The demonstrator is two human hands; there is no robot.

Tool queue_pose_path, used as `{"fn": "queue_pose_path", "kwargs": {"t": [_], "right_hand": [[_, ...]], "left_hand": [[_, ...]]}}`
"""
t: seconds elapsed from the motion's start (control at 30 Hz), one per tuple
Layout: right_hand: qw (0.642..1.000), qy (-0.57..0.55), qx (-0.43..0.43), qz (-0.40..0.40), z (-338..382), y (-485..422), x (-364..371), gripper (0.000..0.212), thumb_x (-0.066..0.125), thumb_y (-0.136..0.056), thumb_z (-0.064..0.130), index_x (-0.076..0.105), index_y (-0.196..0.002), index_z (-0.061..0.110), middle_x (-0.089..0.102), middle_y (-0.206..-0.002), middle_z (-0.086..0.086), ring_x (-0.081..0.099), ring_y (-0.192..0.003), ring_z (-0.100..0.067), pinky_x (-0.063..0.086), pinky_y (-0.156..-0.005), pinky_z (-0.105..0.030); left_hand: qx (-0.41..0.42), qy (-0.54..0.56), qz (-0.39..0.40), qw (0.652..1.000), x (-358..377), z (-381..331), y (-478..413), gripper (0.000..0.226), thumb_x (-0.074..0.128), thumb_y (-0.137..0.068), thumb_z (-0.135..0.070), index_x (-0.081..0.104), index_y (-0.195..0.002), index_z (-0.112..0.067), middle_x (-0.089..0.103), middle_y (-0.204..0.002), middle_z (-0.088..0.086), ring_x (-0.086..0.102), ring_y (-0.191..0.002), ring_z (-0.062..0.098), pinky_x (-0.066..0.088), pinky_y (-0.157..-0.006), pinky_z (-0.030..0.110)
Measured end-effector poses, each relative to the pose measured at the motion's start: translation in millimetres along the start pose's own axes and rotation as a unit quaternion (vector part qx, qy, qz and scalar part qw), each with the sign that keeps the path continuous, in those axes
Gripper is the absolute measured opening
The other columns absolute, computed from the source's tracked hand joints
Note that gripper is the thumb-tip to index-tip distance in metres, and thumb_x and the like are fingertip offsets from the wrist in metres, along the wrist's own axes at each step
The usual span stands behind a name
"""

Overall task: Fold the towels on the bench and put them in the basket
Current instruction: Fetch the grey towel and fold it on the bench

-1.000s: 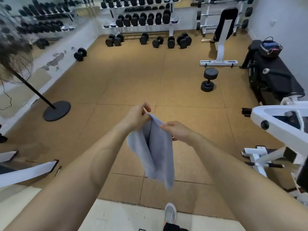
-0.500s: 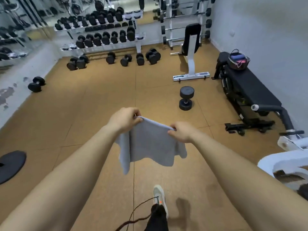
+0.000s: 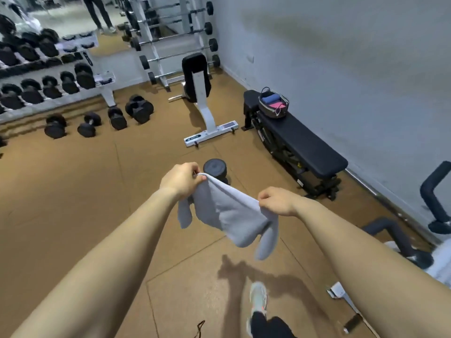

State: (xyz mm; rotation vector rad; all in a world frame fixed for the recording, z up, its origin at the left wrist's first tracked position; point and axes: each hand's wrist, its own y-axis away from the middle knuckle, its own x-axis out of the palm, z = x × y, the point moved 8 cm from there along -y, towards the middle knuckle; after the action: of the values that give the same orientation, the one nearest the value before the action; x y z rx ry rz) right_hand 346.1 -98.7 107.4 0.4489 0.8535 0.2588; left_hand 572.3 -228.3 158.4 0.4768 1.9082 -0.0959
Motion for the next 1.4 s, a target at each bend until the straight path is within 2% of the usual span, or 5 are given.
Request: {"fn": "queue_pose_path", "kwargs": {"t": [0.4, 0.8, 1.0, 1.23, 1.4], "right_hand": [[0.987, -0.125, 0.103, -0.013, -135, -231, -224, 0.011, 0.059, -0.077, 0.022, 0.066, -0.071, 0.016, 0.054, -0.074, 0.001, 0.049, -0.072, -0.016, 0.043, -0.065, -0.032], [0.958, -0.052, 0.245, -0.143, -255, -397, -406, 0.025, 0.059, -0.094, 0.036, 0.053, -0.073, 0.025, 0.055, -0.077, 0.006, 0.054, -0.074, -0.018, 0.037, -0.059, -0.03], [0.916, -0.032, 0.361, -0.172, -291, -428, -460, 0.024, 0.046, -0.092, 0.042, 0.054, -0.075, 0.027, 0.06, -0.082, 0.004, 0.056, -0.078, -0.017, 0.041, -0.061, -0.032], [0.895, -0.104, 0.424, -0.092, -365, -458, -454, 0.036, 0.045, -0.094, 0.061, 0.055, -0.094, 0.026, 0.061, -0.092, 0.005, 0.059, -0.087, -0.019, 0.047, -0.077, -0.036], [0.881, -0.132, 0.439, -0.118, -403, -475, -475, 0.022, 0.046, -0.099, 0.043, 0.057, -0.107, 0.025, 0.062, -0.104, 0.004, 0.059, -0.094, -0.02, 0.049, -0.077, -0.037]], "left_hand": [[0.103, -0.064, 0.086, 0.989, 11, -134, -374, 0.028, 0.054, -0.094, -0.047, 0.061, -0.092, -0.021, 0.064, -0.092, 0.0, 0.06, -0.089, 0.023, 0.053, -0.079, 0.043], [0.239, -0.138, 0.197, 0.941, 73, -254, -709, 0.05, 0.059, -0.091, -0.053, 0.043, -0.059, -0.019, 0.047, -0.061, -0.002, 0.049, -0.066, 0.023, 0.034, -0.057, 0.035], [0.279, -0.12, 0.282, 0.91, 111, -313, -822, 0.041, 0.068, -0.083, -0.054, 0.053, -0.064, -0.02, 0.056, -0.064, -0.006, 0.051, -0.064, 0.017, 0.037, -0.057, 0.031], [0.345, -0.193, 0.374, 0.839, 165, -372, -899, 0.036, 0.067, -0.088, -0.046, 0.054, -0.065, -0.022, 0.051, -0.066, -0.006, 0.046, -0.066, 0.016, 0.034, -0.057, 0.028], [0.386, -0.237, 0.358, 0.817, 182, -414, -944, 0.017, 0.056, -0.099, -0.03, 0.065, -0.102, -0.016, 0.063, -0.097, 0.0, 0.053, -0.088, 0.018, 0.04, -0.075, 0.027]]}}
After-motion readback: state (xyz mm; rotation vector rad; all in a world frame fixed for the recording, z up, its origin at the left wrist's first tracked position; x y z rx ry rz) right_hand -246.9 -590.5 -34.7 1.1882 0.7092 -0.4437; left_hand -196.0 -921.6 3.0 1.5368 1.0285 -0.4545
